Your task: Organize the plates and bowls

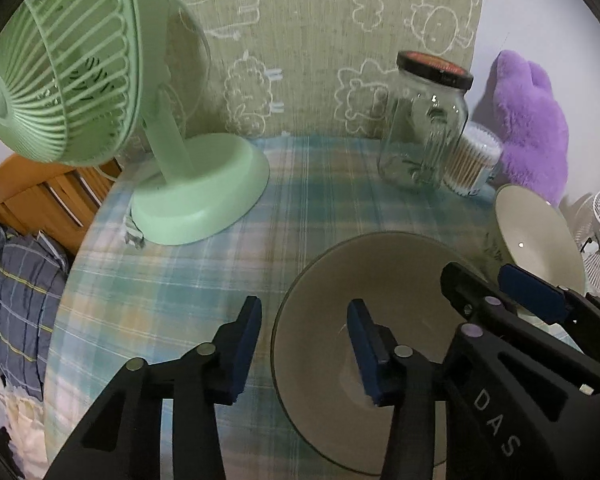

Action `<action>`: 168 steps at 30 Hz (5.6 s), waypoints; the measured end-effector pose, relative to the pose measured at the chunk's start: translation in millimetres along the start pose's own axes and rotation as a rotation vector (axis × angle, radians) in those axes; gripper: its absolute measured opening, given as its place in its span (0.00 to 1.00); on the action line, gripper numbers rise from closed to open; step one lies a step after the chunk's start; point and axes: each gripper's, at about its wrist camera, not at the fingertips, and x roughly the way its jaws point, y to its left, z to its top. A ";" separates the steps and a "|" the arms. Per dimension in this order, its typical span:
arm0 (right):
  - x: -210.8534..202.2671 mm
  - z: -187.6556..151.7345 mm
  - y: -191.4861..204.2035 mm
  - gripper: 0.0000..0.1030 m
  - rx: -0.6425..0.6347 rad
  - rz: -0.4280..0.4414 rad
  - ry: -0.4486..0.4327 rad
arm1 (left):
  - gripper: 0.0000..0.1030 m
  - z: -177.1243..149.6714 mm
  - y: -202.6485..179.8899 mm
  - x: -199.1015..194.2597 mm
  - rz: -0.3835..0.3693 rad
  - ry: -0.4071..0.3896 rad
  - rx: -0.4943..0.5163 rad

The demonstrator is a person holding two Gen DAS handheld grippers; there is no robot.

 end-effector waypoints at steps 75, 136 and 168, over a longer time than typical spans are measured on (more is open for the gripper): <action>-219.3 -82.8 1.0 0.21 0.027 0.013 -0.064 | 0.26 -80.9 6.9 -214.9 -0.019 -0.056 -0.012; -204.8 -246.9 -27.5 0.21 0.066 -0.047 0.132 | 0.26 -232.1 -17.8 -195.9 -0.065 0.145 0.067; -181.7 -255.0 -30.5 0.25 0.082 -0.033 0.175 | 0.42 -241.1 -16.8 -173.8 -0.107 0.218 0.057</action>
